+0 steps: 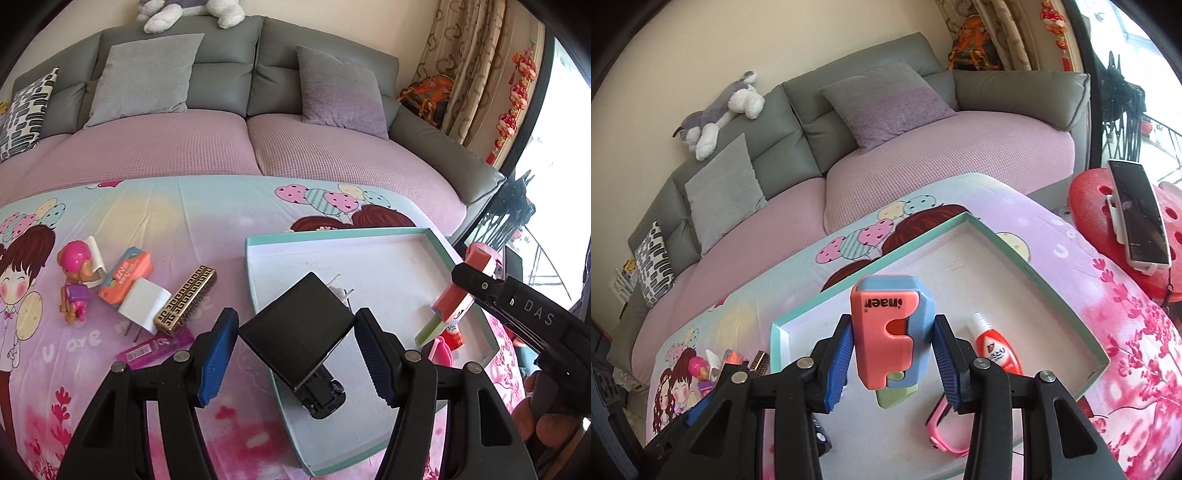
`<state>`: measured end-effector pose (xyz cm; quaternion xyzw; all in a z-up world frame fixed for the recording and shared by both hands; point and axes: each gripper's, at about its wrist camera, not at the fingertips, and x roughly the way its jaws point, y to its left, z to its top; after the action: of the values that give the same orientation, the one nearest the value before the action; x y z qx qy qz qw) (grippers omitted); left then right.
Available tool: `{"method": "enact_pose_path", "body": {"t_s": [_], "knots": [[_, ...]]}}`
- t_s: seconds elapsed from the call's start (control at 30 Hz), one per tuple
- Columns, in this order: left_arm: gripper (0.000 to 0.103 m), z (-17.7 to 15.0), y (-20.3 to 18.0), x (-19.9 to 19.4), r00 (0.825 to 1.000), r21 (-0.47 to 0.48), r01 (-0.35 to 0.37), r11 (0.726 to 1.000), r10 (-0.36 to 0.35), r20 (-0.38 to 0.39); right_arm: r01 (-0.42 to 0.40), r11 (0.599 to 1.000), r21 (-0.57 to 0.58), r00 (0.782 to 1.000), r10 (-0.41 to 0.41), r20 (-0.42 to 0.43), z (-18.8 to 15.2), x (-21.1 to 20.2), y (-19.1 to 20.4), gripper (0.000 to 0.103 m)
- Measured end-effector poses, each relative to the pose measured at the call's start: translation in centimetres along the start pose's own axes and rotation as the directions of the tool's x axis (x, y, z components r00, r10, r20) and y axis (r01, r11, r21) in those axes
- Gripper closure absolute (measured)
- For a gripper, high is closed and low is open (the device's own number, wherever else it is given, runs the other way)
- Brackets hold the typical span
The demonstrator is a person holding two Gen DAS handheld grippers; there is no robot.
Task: Organize rigid objects
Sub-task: 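Carry the knife and black charger into the tray and open both tools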
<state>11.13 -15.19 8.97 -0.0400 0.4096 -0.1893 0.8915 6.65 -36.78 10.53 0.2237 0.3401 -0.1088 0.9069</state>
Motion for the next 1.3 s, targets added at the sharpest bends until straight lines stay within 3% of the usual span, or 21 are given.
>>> {"method": "enact_pose_path", "body": {"t_s": [0.27,0.6,1.07,1.3], "knots": [[0.036,-0.2,-3.2,1.7,0.997,0.055,0.049,0.997,-0.046,-0.056,0.055,0.998,0.016,0.998,-0.054,-0.027,-0.1,0.4,-1.3,0.058],[0.036,-0.5,-5.8,3.7,0.994,0.083,0.062,0.995,-0.054,-0.094,0.084,0.995,0.057,0.996,-0.083,-0.033,0.1,0.3,-2.9,0.057],[0.036,-1.7,-5.9,4.9,0.991,0.087,0.049,0.995,-0.038,-0.129,0.062,0.997,0.037,0.996,-0.059,-0.066,-0.2,1.2,-2.5,0.057],[0.036,-2.1,-4.9,5.6,0.989,0.059,0.021,0.998,-0.012,-0.148,0.058,0.998,0.001,0.99,-0.057,-0.131,-1.0,3.1,-1.8,0.057]]}}
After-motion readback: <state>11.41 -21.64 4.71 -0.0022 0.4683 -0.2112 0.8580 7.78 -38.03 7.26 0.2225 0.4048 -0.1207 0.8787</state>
